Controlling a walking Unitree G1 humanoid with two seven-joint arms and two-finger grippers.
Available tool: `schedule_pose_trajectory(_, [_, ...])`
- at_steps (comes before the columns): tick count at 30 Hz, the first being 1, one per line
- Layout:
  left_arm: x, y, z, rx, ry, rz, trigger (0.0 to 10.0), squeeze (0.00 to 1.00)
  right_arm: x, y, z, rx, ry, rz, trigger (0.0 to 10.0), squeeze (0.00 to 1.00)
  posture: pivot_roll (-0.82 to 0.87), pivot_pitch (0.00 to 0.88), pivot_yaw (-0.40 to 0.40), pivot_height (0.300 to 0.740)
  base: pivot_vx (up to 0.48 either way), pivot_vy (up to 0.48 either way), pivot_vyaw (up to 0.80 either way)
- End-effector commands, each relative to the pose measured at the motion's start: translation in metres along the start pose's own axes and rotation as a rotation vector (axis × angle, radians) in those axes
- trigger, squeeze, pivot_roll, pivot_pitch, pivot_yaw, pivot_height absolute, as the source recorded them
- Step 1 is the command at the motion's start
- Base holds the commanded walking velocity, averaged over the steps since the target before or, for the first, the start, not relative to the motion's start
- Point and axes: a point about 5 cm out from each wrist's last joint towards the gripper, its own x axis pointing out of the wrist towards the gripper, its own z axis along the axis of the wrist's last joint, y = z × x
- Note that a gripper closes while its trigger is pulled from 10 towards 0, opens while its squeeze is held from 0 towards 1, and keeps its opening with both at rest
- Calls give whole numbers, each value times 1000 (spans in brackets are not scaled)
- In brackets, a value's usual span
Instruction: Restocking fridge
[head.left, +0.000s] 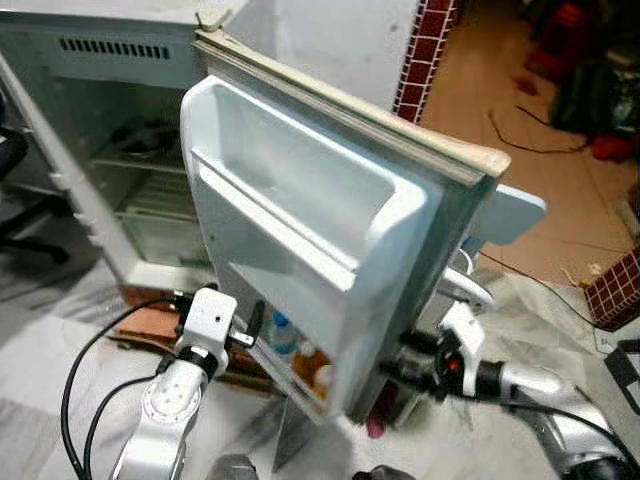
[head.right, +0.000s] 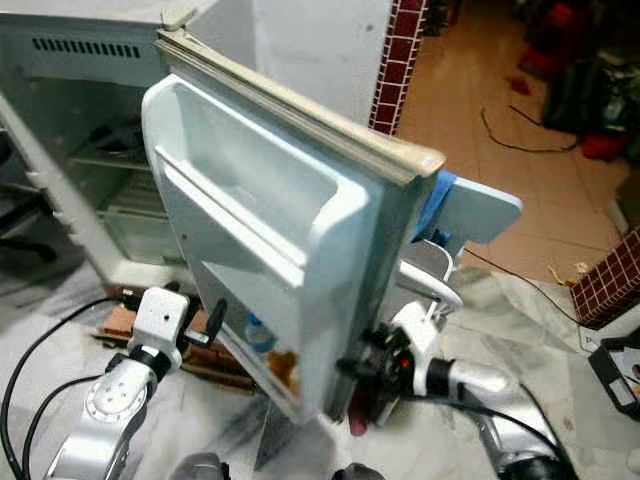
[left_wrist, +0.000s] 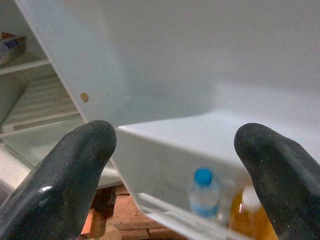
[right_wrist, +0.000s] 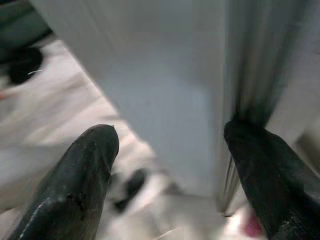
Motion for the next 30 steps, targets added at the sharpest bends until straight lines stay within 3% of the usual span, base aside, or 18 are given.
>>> schedule_pose_trajectory(1, [-3,2,2,2,-5,6,10000,0,-5,-12,7,-10,-29,-83,10000,0,124,57,-16,740,-240,0,0])
schedule_pose_trajectory(10, [-2,3,3,6,-4,16,10000,0,-3,-14,4,-31,2,-62,10000,0,127,50,-17,740,-122,0,0])
schedule_pose_trajectory(16, [-1,2,4,9,-5,13,10000,0,-5,-1,-3,-9,28,74,10000,0,125,50,-16,740,-369,0,0])
schedule_pose_trajectory(20, [0,3,4,13,-4,16,10000,0,-13,8,-14,-38,119,172,10000,0,125,50,-17,740,-321,0,0])
schedule_pose_trajectory(27, [2,5,8,25,-14,29,10000,0,-12,-9,-13,-91,143,78,10000,0,134,56,-19,740,-229,0,0])
schedule_pose_trajectory(30, [2,10,11,33,-20,54,10000,0,-7,-25,1,-128,75,-79,10000,0,139,69,-22,740,0,0,0])
